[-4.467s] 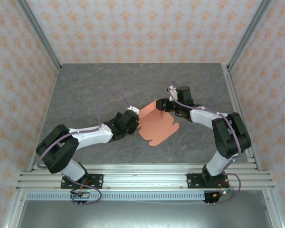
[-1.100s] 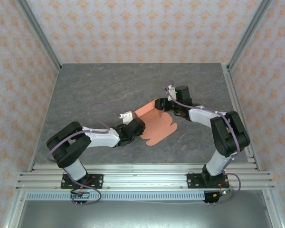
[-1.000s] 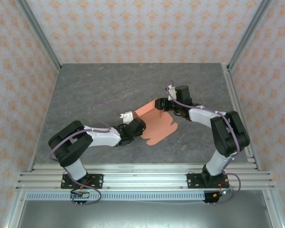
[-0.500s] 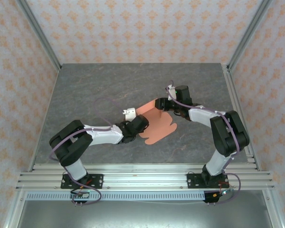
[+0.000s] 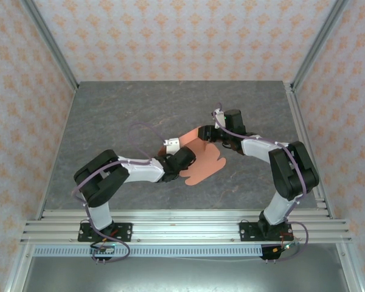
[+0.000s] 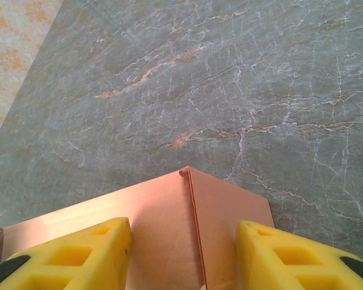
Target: Fold the paper box
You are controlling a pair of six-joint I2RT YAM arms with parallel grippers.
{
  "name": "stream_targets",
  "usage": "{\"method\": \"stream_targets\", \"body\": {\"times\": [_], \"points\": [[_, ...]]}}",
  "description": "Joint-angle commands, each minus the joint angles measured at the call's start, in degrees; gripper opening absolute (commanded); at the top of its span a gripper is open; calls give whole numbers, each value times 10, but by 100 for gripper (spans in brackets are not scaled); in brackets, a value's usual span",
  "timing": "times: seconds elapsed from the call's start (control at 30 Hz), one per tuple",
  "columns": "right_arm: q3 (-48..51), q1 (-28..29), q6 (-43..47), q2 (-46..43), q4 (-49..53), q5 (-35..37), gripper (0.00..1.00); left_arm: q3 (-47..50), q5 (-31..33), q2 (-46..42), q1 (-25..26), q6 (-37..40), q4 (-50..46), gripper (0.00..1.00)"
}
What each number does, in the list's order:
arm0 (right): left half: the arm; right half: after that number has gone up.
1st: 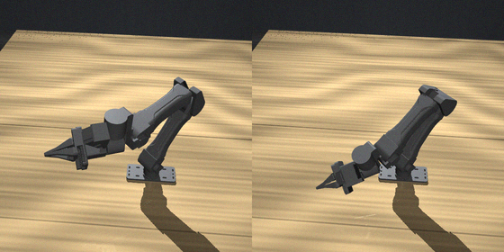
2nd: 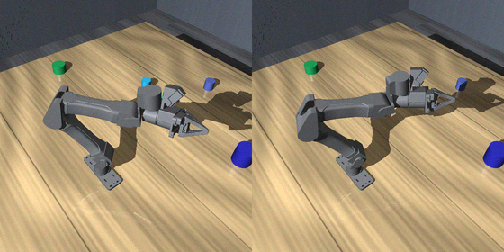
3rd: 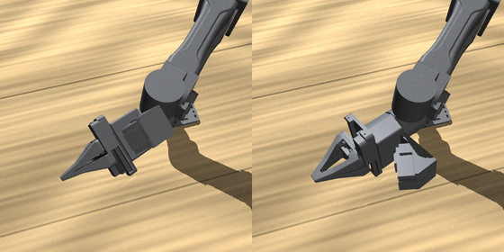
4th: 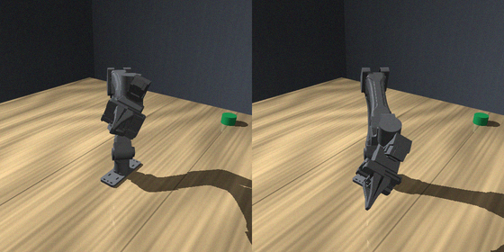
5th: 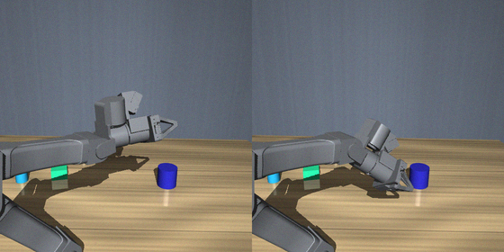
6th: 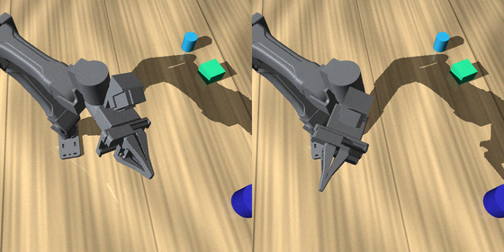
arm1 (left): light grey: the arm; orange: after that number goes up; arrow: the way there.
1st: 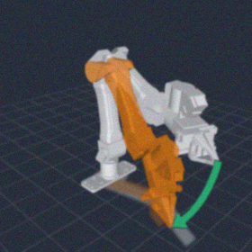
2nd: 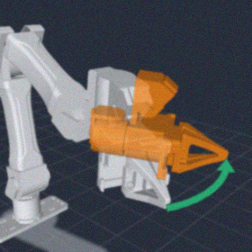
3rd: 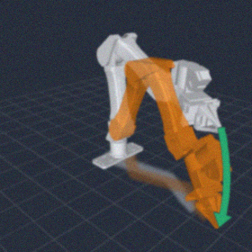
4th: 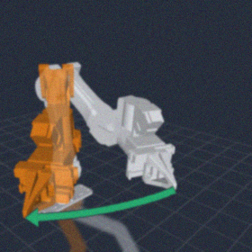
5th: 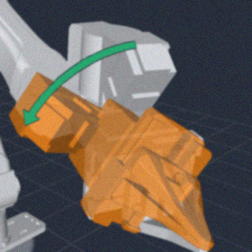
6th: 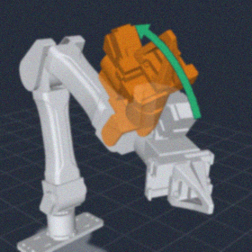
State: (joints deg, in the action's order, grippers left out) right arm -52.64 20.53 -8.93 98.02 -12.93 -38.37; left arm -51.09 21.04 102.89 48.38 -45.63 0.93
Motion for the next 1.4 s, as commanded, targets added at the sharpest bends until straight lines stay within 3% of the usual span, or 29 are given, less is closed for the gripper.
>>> {"method": "stream_targets", "body": {"times": [0.0,0.7,1.17,1.27,1.37], "points": [[3,8,7,25,50,6,48,-20,2,8,6,19,1,32],[6,8,7,26,50,10,48,-61,-1,15,27,119,-41,39],[4,8,6,24,51,11,48,35,-56,-147,64,178,-85,43],[5,8,7,22,52,12,48,60,-38,-200,66,165,-104,43],[5,7,8,20,54,13,48,90,22,-273,66,133,-145,44]]}}
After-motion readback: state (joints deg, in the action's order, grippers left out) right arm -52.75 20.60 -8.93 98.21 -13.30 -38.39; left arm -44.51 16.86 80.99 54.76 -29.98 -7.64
